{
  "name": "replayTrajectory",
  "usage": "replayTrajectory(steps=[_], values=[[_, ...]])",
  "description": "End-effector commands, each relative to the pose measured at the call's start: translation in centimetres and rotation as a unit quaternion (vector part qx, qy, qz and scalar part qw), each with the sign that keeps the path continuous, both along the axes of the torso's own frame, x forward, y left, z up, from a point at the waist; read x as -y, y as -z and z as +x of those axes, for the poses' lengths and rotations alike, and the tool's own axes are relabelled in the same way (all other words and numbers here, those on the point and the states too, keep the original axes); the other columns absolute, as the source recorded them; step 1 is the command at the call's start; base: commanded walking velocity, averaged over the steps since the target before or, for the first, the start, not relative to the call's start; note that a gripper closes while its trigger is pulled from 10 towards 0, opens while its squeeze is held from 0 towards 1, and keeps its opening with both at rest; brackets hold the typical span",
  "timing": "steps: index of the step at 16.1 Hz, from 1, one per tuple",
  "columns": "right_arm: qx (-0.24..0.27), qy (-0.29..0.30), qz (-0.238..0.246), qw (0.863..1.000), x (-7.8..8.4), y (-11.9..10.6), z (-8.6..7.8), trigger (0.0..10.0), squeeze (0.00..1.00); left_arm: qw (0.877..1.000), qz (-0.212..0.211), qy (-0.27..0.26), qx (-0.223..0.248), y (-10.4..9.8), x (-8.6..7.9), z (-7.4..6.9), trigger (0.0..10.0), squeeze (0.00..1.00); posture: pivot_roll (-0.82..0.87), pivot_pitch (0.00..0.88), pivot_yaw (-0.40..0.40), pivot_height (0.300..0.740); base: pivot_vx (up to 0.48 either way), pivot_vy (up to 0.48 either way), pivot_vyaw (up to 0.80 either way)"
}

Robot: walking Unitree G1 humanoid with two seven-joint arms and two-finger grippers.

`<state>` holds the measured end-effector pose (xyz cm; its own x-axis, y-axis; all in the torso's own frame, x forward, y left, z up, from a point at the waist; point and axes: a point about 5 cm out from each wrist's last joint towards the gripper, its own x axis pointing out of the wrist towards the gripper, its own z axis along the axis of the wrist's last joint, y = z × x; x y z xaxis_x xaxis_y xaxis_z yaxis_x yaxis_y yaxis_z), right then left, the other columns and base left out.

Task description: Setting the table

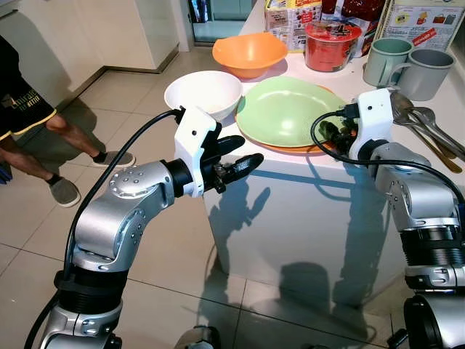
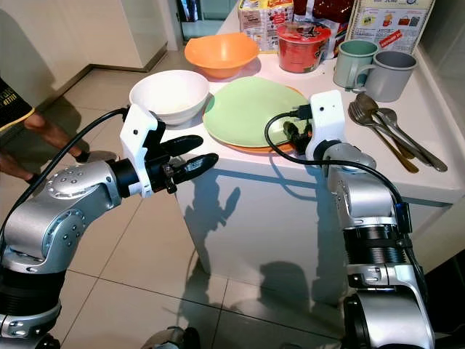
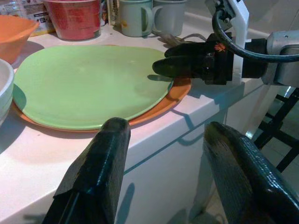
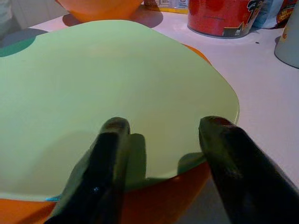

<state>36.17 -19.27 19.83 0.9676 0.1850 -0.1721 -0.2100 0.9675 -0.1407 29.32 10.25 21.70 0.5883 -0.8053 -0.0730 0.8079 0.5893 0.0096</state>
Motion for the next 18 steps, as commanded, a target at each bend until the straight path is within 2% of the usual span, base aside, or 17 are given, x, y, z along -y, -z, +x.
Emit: replayTrajectory(steps=[1,7,9,10,11,13,18], values=[[0.009,-0.010,0.004,1.000,-0.2,-0.4,0.0,10.0,1.00,1.000,0.005,-0.003,-0.002,0.2,-0.1,0.0,10.0,0.00,0.03,0.071,0.088,0.740,0.000,0.000,0.00],[0.008,-0.014,-0.011,1.000,0.0,-0.3,-0.3,10.0,1.00,1.000,0.010,-0.005,-0.005,0.4,0.0,0.0,10.0,0.00,0.03,0.081,0.084,0.740,0.000,0.000,0.00],[0.004,-0.023,-0.048,0.999,0.1,-0.1,-0.4,10.0,1.00,1.000,0.011,-0.007,-0.005,0.4,-0.1,0.1,10.0,0.00,0.03,0.081,0.082,0.740,0.000,0.000,0.00],[0.012,-0.036,-0.152,0.988,0.5,0.2,-0.5,10.0,0.95,1.000,0.010,-0.010,-0.006,0.4,-0.1,0.2,10.0,0.00,0.03,0.080,0.077,0.740,0.000,0.000,0.00],[0.016,-0.053,-0.216,0.975,0.8,0.4,-0.6,10.0,0.00,1.000,0.009,-0.010,-0.006,0.4,-0.1,0.2,10.0,0.00,0.02,0.078,0.074,0.740,0.000,0.000,0.00],[0.012,-0.077,-0.267,0.961,1.0,0.6,-0.6,10.0,0.00,1.000,0.007,-0.010,-0.006,0.6,0.1,0.1,10.0,0.00,0.02,0.076,0.072,0.740,0.000,0.000,0.00],[0.006,-0.101,-0.270,0.958,0.8,1.0,-0.9,10.0,0.00,1.000,0.005,-0.013,-0.003,0.3,0.1,0.3,10.0,0.00,0.03,0.084,0.070,0.740,0.000,0.000,0.00]])
